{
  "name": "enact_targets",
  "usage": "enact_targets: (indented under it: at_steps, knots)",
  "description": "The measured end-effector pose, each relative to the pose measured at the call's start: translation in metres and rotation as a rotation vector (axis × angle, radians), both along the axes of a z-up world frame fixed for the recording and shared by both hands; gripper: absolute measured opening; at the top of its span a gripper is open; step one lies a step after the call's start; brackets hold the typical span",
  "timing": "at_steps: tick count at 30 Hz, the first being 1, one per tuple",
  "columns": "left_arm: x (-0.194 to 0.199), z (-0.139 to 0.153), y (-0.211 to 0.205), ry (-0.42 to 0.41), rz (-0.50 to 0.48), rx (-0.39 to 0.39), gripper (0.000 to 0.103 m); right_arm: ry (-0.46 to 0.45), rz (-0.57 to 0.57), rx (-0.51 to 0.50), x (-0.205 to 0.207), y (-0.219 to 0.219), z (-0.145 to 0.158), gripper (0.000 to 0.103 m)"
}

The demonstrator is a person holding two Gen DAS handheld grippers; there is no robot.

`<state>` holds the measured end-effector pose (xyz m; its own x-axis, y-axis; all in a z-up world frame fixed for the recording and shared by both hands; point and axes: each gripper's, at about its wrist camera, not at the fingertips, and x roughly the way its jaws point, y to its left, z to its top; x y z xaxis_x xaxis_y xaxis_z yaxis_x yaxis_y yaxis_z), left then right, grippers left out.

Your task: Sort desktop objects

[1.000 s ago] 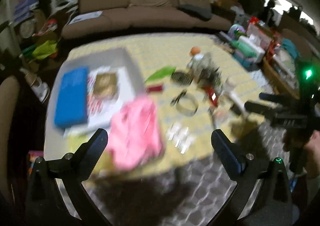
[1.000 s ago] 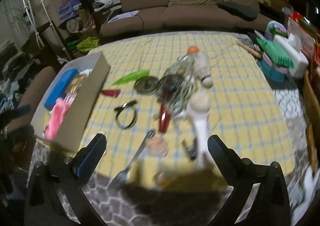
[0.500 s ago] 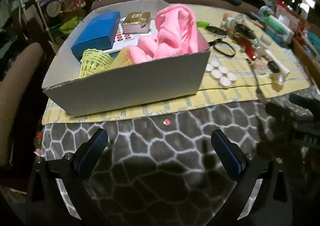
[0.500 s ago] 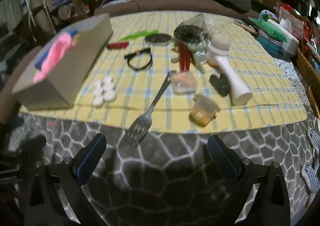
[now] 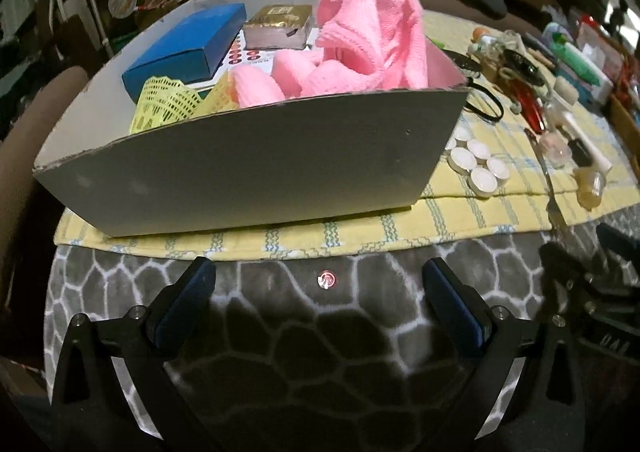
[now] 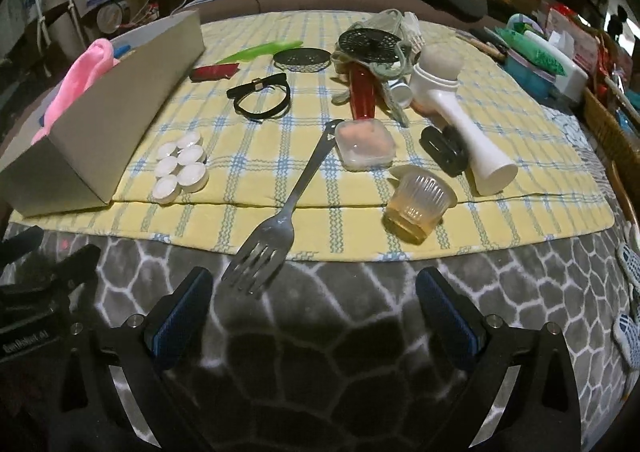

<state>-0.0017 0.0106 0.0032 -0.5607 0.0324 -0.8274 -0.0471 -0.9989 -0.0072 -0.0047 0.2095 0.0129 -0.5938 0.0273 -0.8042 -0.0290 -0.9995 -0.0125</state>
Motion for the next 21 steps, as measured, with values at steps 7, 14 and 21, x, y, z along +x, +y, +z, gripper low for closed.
enact_targets:
  at_steps: [7,14,21]
  knots:
    - [0.0001,-0.0006,0.0007,0.001,0.006,-0.001,0.103,-0.002,-0.006,-0.005,-0.0004,0.0009,-0.0002,0.103]
    - [0.0002,-0.0006,0.0006,0.001,0.006,0.0,0.103,-0.001,-0.006,-0.004,-0.0003,0.001,-0.0003,0.103]
    - [0.0003,-0.0007,0.0005,0.001,0.006,-0.001,0.103,-0.001,-0.005,-0.005,-0.0004,0.001,-0.0003,0.103]
